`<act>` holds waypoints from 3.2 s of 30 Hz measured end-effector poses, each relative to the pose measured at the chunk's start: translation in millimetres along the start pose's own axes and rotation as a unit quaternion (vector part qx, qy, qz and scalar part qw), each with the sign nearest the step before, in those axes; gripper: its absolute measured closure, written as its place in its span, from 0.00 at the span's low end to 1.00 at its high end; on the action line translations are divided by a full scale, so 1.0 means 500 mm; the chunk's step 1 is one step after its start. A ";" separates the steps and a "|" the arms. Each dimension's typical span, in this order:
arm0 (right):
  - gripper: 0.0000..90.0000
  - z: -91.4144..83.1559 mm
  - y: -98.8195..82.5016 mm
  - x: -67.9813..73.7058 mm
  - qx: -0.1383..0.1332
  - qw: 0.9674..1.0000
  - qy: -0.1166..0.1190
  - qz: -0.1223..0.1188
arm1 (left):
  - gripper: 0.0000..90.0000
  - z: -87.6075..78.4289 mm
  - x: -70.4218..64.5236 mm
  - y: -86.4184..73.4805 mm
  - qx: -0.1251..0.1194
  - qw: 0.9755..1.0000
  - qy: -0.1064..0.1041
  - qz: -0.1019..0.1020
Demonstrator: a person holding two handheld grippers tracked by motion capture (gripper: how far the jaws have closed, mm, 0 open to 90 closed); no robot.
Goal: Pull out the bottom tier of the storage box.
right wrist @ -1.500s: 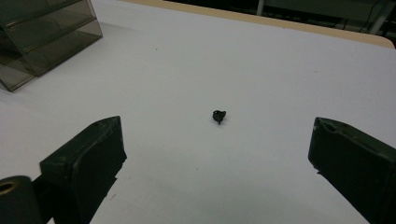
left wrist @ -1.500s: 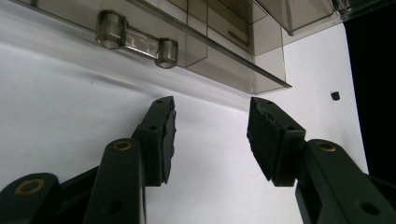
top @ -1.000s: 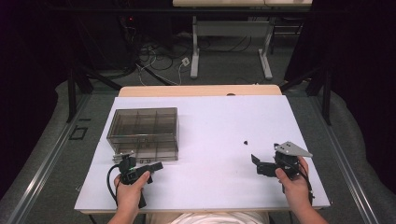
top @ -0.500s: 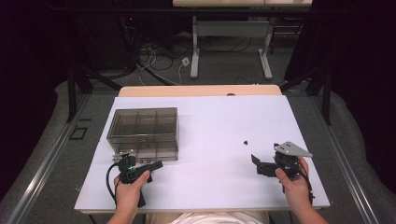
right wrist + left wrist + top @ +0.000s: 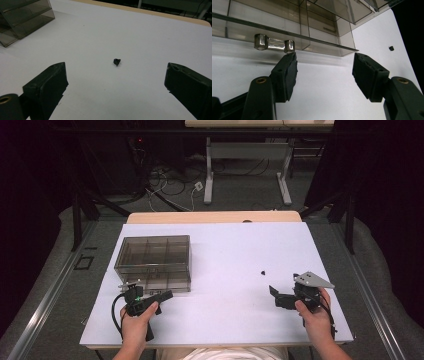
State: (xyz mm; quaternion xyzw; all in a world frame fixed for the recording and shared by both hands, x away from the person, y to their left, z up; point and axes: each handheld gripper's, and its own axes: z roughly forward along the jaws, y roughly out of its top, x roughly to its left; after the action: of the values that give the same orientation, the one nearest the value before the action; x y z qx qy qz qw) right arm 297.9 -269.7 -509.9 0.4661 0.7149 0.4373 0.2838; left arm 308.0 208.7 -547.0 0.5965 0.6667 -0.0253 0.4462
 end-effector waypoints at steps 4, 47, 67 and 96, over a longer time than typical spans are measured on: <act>0.05 0.001 0.000 0.000 -0.002 1.000 0.001 0.000 | 0.38 -0.003 0.000 0.003 -0.003 1.000 0.003 0.001; 0.06 0.002 -0.001 -0.001 0.003 1.000 0.007 -0.004 | 0.31 -0.040 0.019 0.027 -0.058 0.997 0.018 0.043; 0.06 0.005 -0.002 -0.001 0.006 1.000 0.005 -0.005 | 0.29 -0.055 0.028 0.050 -0.057 0.994 0.043 0.080; 0.06 0.007 -0.004 0.003 0.013 1.000 0.005 -0.004 | 0.31 -0.087 0.063 0.118 -0.054 0.982 0.125 0.130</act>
State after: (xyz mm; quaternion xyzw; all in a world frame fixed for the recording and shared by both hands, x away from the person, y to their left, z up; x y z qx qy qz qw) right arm 299.5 -267.5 -513.5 0.4644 0.7240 0.4290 0.2759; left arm 335.1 274.4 -511.1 0.6514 0.6346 0.1432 0.3904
